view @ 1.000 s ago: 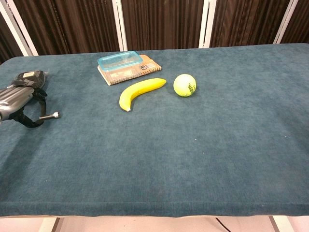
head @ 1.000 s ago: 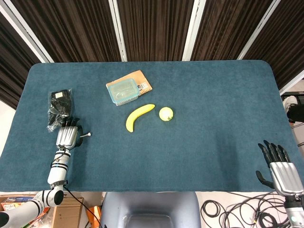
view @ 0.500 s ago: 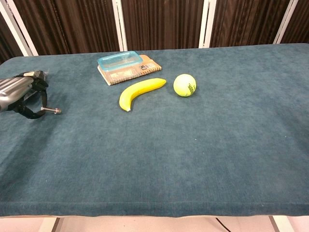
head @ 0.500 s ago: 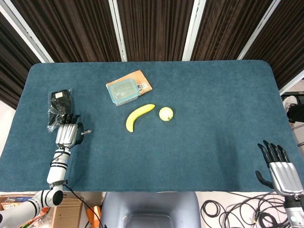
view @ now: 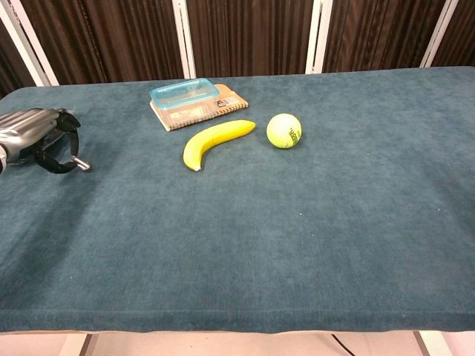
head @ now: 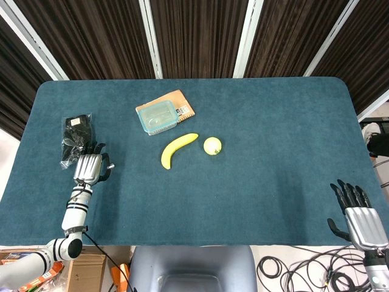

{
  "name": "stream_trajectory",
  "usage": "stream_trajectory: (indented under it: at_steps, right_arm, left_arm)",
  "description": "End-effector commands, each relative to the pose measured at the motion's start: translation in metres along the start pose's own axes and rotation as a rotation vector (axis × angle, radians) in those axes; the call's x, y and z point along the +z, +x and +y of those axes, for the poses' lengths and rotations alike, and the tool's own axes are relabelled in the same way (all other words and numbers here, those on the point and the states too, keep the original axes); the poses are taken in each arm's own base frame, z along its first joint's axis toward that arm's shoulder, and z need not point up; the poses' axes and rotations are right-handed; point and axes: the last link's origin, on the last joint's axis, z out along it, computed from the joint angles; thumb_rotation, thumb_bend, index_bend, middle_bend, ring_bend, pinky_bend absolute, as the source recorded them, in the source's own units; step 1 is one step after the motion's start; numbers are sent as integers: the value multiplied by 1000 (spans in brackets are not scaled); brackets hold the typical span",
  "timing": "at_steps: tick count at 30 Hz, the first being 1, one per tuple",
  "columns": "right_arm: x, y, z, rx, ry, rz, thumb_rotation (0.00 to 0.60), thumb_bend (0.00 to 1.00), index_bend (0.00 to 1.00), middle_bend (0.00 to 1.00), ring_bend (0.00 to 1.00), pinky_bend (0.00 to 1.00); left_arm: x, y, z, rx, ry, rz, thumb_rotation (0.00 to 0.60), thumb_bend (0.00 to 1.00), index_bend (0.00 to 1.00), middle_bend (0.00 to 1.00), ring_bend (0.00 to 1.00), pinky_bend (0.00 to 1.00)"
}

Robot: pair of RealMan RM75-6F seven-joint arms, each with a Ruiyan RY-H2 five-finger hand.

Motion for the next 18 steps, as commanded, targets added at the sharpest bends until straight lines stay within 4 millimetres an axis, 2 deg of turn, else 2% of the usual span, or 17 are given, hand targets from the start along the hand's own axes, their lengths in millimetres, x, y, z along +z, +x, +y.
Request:
stream_trajectory:
  at_steps: [1, 8, 18]
  right_arm:
    - [0, 0, 0, -1, 0, -1, 600, 293, 0, 0, 0, 9]
    - [0, 0, 0, 0, -3, 1, 600, 293, 0, 0, 0, 9]
    - [0, 2, 1, 6, -3, 7, 600, 292, 0, 0, 0, 9]
  left_arm:
    - [4, 2, 2, 0, -5, -24, 600, 327, 583, 167, 78, 43]
    - [13, 13, 8, 29, -8, -42, 600, 327, 569, 166, 78, 43]
    - [23, 12, 9, 44, 12, -80, 600, 331, 536, 164, 78, 44]
